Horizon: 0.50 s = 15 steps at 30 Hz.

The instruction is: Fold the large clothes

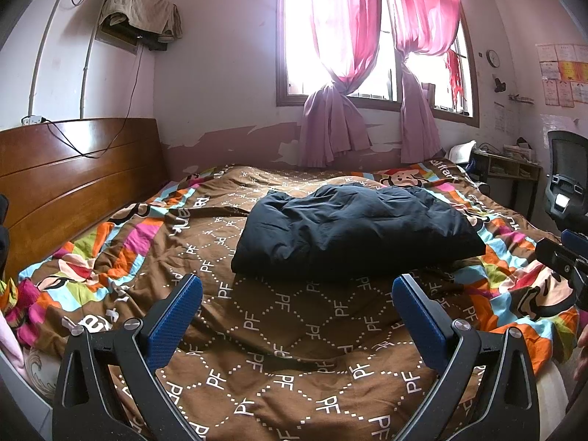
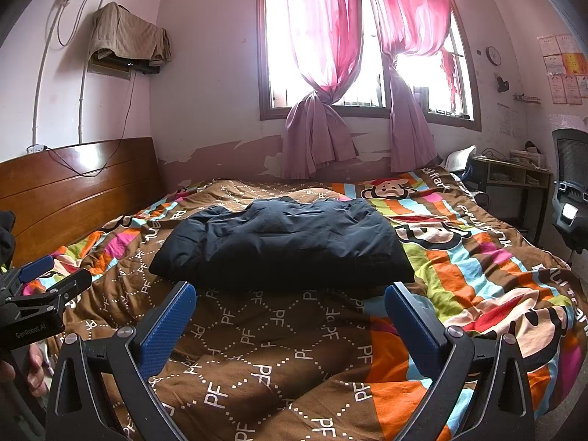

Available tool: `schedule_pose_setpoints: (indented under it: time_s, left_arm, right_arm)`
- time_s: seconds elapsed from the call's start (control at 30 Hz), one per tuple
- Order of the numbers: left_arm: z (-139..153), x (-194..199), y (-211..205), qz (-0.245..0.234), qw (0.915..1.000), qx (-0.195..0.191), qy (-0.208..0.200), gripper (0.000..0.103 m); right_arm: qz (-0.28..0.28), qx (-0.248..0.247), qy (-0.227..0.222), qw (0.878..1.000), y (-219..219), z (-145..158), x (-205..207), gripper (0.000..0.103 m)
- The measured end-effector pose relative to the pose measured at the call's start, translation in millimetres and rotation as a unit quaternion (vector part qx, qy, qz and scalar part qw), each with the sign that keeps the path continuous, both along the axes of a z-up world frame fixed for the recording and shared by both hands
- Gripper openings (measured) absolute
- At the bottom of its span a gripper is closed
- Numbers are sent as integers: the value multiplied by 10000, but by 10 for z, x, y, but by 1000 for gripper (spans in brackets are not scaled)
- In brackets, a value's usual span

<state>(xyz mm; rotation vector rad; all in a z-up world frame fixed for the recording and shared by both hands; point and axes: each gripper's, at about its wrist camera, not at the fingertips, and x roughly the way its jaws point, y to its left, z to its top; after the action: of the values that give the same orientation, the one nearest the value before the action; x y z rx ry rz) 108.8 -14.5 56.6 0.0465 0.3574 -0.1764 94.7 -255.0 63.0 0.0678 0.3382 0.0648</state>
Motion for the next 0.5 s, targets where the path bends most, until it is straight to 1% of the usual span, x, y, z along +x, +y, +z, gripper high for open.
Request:
schedule_pose_setpoints:
  time_s: [0.5]
  left_arm:
    - [-4, 1, -8, 1, 10000, 7, 0, 101]
  right_arm:
    - [3, -10, 0, 10000, -2, 1, 3, 103]
